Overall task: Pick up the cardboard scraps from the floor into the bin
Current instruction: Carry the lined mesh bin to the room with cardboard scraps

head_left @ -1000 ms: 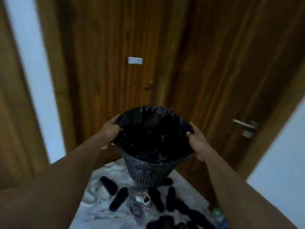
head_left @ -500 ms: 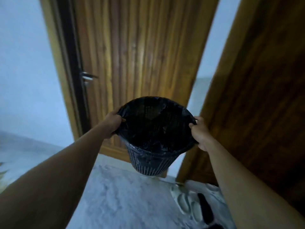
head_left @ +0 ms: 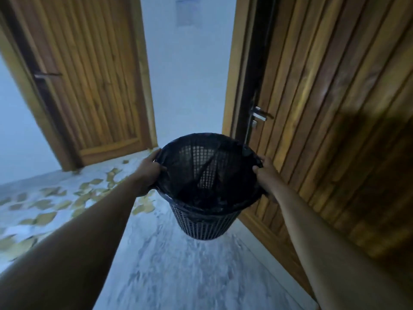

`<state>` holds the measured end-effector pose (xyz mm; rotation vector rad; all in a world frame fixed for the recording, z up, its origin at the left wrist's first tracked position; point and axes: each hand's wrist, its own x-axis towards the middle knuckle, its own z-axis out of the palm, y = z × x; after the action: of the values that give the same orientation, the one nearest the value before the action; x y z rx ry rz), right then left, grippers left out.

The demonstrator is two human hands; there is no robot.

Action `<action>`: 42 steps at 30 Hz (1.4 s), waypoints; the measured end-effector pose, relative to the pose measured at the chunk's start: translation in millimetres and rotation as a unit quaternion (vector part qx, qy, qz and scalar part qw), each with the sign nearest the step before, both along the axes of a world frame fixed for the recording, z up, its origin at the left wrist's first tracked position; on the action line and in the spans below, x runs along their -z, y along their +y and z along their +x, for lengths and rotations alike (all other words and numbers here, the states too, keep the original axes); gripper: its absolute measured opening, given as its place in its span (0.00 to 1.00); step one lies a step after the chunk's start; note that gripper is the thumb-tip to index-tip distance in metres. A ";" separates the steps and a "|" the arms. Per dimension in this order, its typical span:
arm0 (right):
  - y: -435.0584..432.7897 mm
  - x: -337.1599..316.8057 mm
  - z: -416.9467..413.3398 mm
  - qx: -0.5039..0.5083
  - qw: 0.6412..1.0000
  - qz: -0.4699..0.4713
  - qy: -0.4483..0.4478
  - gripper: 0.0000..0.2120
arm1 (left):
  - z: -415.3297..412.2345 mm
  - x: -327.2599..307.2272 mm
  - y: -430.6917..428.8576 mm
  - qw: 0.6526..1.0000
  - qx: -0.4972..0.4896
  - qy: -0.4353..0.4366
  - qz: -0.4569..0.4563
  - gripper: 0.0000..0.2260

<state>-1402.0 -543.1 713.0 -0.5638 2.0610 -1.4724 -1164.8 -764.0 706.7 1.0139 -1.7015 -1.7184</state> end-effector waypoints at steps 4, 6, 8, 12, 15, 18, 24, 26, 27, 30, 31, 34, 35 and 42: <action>-101.7 12.6 3.1 -0.080 0.997 0.005 0.016 0.19 | 34.7 13.9 -59.2 0.995 -0.101 0.004 0.016 0.33; -153.3 17.8 6.8 -0.112 0.993 0.000 0.026 0.20 | 49.1 19.4 -91.3 0.990 -0.138 0.007 0.016 0.32; -205.1 25.8 12.6 -0.149 0.988 -0.022 0.025 0.23 | 60.5 24.4 -125.5 0.983 -0.183 0.012 0.027 0.31; -307.9 46.6 26.3 -0.197 0.980 -0.031 0.013 0.29 | 83.6 41.6 -206.2 0.973 -0.225 0.018 0.034 0.31; -391.3 75.2 27.4 -0.213 0.976 -0.027 0.017 0.28 | 91.5 60.3 -280.0 0.971 -0.238 0.009 0.035 0.34; -463.5 98.3 27.2 -0.193 0.981 -0.034 0.002 0.28 | 87.8 78.5 -356.1 0.974 -0.226 -0.006 0.027 0.34; -562.1 131.4 1.7 -0.114 0.993 -0.001 -0.038 0.18 | 48.8 120.3 -483.4 0.980 -0.193 -0.032 0.044 0.36; -591.6 143.9 -12.1 -0.097 0.994 0.006 -0.041 0.17 | 27.5 132.6 -522.3 0.983 -0.175 -0.040 0.038 0.35; -606.3 151.5 -19.5 -0.088 0.995 0.005 -0.045 0.18 | 16.3 140.1 -542.6 0.984 -0.166 -0.046 0.036 0.36; -650.2 180.5 -43.4 -0.062 0.996 0.008 -0.059 0.22 | -16.5 170.3 -609.1 0.988 -0.135 -0.064 0.034 0.37; -664.6 191.8 -52.0 -0.054 0.997 0.014 -0.061 0.23 | -29.2 180.7 -630.8 0.989 -0.129 -0.069 0.032 0.37; -705.0 232.8 -78.7 -0.019 0.997 0.030 -0.065 0.24 | -71.9 220.8 -690.3 0.991 -0.097 -0.085 0.032 0.36; -715.6 247.2 -87.3 -0.006 0.997 0.039 -0.064 0.22 | -86.7 234.9 -704.6 0.992 -0.085 -0.083 0.030 0.35; -769.1 395.8 -155.4 0.095 0.990 0.057 -0.082 0.22 | -188.5 379.0 -786.2 0.989 0.006 -0.124 0.081 0.33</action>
<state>-1557.3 -1312.2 317.2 -0.1989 2.0976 -1.4415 -1353.3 -1550.1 327.7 1.3418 -1.7409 -1.8246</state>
